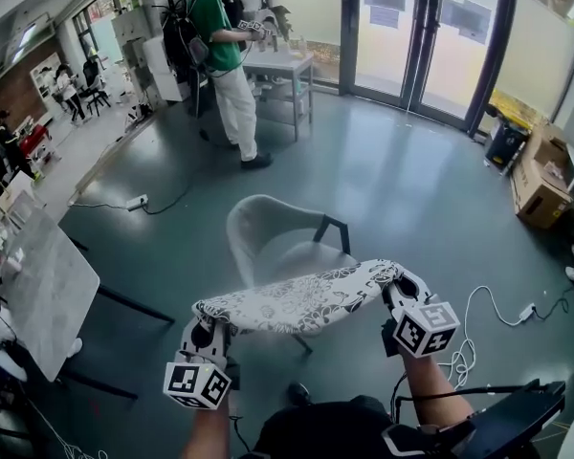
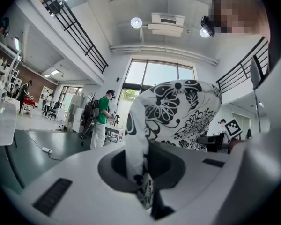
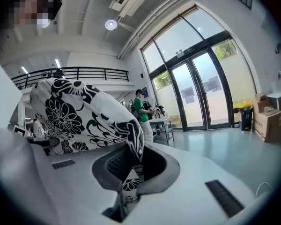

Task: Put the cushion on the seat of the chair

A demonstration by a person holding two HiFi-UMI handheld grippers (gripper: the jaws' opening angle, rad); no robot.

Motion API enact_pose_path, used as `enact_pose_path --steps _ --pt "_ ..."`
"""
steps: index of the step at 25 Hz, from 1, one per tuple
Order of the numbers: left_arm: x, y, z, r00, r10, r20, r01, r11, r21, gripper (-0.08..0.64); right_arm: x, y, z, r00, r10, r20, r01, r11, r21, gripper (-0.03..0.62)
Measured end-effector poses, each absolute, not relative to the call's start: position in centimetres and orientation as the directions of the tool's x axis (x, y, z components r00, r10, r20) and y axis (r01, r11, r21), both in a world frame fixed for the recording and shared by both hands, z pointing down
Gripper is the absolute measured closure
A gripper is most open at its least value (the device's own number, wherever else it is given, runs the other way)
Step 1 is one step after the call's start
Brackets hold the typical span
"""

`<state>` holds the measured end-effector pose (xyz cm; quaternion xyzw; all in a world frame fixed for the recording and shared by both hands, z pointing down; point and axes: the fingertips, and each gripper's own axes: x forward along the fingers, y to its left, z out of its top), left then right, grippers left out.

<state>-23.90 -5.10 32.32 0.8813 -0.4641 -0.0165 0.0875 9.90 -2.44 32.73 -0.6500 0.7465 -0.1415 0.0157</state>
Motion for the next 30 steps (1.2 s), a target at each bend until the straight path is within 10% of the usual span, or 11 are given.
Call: enact_pose_path --steps 30 --pt "-14.3 -27.9 41.0 0.614 -0.696 0.373 -0.78 -0.609 0.147 0.538 17.9 -20.5 48.3 -0.222 -0.884 0.41 -0.914 0.042 -0.404 0.569"
